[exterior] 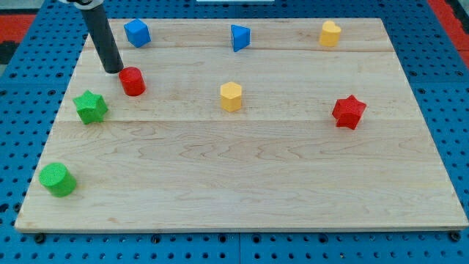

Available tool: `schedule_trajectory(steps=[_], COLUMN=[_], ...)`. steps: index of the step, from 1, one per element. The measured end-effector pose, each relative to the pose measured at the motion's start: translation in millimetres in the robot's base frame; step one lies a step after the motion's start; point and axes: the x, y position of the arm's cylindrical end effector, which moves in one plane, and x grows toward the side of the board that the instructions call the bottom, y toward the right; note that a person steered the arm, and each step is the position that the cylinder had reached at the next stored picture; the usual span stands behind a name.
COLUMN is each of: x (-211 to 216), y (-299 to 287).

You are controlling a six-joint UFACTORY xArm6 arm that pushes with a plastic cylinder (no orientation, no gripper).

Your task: Bring the red circle and hexagon at the bottom side of the board

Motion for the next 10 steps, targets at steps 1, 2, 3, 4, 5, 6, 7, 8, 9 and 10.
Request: schedule_trajectory(steps=[1, 2, 3, 4, 5, 6, 7, 8, 9, 10], x=[-4.2, -7.7, -8.0, -7.7, 6.8, 4.7, 0.0, 63.6, 132.3, 187.1], y=[0.0, 0.0, 0.9, 14.9, 26.5, 36.3, 30.5, 38.4, 97.6, 129.0])
